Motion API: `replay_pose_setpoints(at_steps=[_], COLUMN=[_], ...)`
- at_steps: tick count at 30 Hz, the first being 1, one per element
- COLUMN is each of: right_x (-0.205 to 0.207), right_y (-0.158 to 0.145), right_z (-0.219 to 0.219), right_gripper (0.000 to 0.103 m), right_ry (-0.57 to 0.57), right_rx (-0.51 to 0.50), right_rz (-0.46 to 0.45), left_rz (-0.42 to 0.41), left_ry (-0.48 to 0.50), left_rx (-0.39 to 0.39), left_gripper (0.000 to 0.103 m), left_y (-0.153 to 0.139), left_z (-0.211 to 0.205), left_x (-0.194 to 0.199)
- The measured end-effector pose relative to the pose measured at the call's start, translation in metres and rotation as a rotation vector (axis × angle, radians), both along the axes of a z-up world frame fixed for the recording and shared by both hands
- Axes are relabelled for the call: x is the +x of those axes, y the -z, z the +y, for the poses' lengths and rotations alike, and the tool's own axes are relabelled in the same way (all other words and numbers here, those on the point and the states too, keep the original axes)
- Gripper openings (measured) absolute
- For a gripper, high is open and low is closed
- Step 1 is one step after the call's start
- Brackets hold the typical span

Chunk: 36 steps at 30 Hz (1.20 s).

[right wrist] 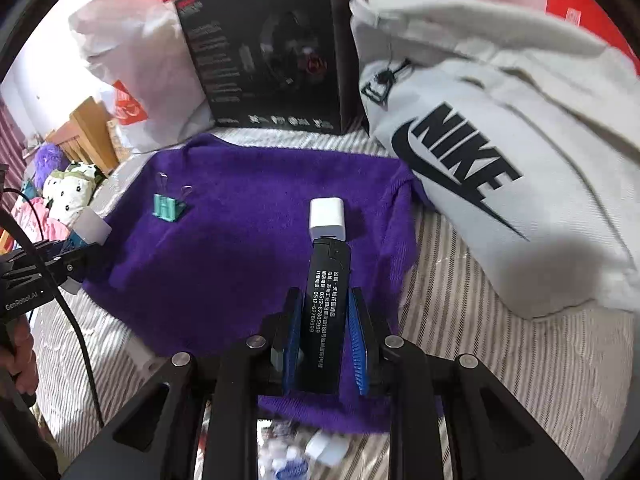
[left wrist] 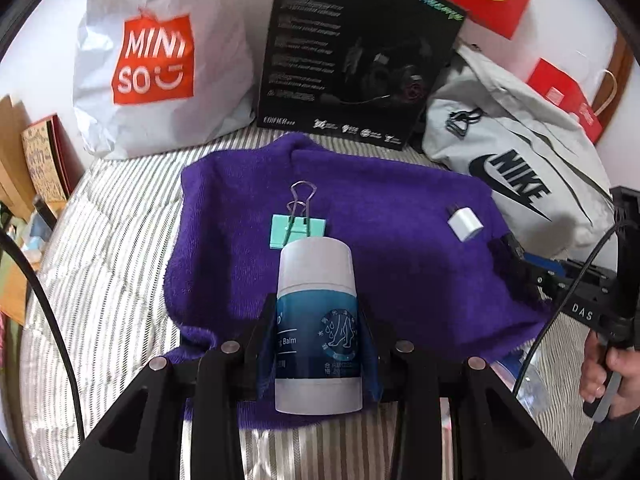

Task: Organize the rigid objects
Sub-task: 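Carry the balm stick with the left gripper while the right carries the power bank onto the towel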

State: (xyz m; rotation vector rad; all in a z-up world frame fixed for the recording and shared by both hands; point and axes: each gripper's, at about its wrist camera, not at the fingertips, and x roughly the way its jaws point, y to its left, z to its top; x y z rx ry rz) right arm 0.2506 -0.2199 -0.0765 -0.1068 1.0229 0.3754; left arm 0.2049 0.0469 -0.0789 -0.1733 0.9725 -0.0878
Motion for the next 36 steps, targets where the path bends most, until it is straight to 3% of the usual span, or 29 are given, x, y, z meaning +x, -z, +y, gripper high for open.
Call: replay_pose_setpoints(at_steps=[7,17,27,36], right_x=[0.018,0.029,0.029,0.029], right_y=[0.023,0.043,0.044,0.044], right_z=[0.01,0.023,0.029,0.028], right_gripper=[0.023,0.023,0.023,0.024], right_ry=[-0.002,-0.012,-0.027,-0.043], right_rx=[-0.035,-0.052,-0.093,-0.09], right_rz=[0.022,0.045,0.02,0.021], left_rz=[0.018,0.027,0.027,0.037], left_ry=[-0.031,-0.018,-0.004,0.008], left_rx=[-0.014,0.055,0.117,0.117], left_gripper=[0.034,0.034,0.034,0.039], left_y=[0.023,0.033,0.038,0.038], left_z=[0.004,-0.003,-0.01,-0.01], left_x=[0.014,0.026,0.029,0.027])
